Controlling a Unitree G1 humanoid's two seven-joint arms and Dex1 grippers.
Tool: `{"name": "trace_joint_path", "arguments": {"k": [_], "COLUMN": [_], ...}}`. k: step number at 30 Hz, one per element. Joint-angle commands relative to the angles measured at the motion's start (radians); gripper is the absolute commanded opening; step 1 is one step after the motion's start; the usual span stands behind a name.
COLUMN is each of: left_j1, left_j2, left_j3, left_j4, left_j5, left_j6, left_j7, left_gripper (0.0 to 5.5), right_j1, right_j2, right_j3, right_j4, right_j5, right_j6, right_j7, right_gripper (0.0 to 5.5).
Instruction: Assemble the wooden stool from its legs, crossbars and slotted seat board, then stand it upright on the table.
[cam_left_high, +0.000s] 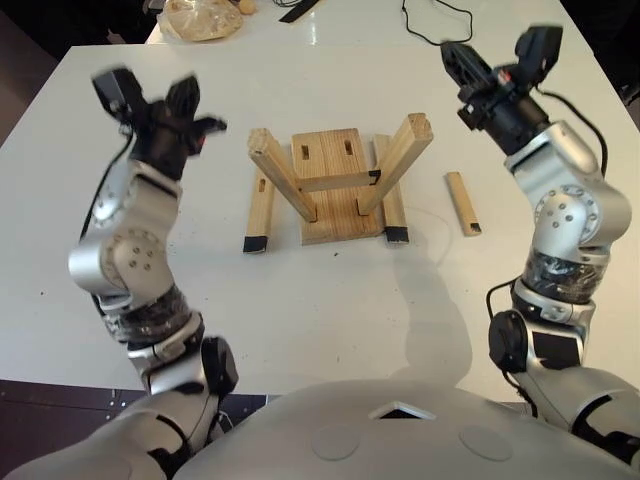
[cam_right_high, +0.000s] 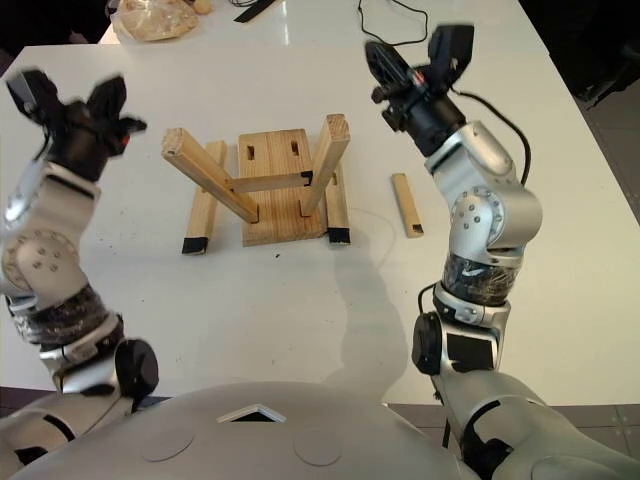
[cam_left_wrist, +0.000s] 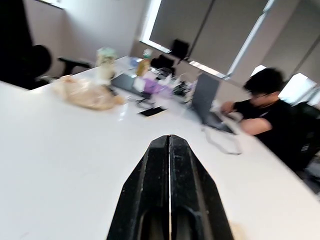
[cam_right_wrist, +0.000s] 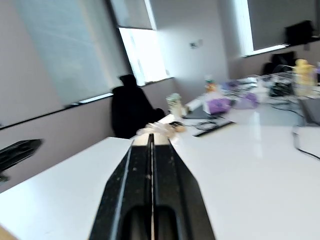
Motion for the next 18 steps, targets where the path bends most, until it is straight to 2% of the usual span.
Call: {"name": "trace_joint_path", "arguments": {"k": [1, 9, 11, 15, 18], "left_j1": [-0.130, -0.101, -0.040, 0.119, 0.160], "left_j2": [0.017, 0.099, 0.125, 0.163, 0.184], "left_j3": [-0.060, -0.137, -0.165, -0.280, -0.364], "left_j4": [-0.136, -0.121, -0.110, -0.101, -0.106], "left_j5": [-0.364, -0.561, -0.537, -0.467, -0.377], "left_j6": [0.117, 0.100, 0.106, 0.130, 0.119], "left_j7": [0.115, 0.273, 0.265, 0.198, 0.181], "left_gripper": [0.00, 0.00, 0.00, 0.00, 0.00], "right_j1": [-0.084, -0.112, -0.058, 0.100, 0.128], "right_j2": [-0.063, -0.080, -0.103, -0.197, -0.183], "right_j3": [0.018, 0.056, 0.140, 0.393, 0.400], "right_j4": [-0.125, -0.077, -0.052, 0.011, 0.015], "right_j5": [0.193, 0.212, 0.123, -0.108, -0.103], "right_j6": [0.068, 0.043, 0.014, -0.106, -0.142], "right_j7": [0.110, 0.070, 0.079, 0.160, 0.165], "right_gripper": [0.03, 0.03, 0.03, 0.03, 0.03]}}
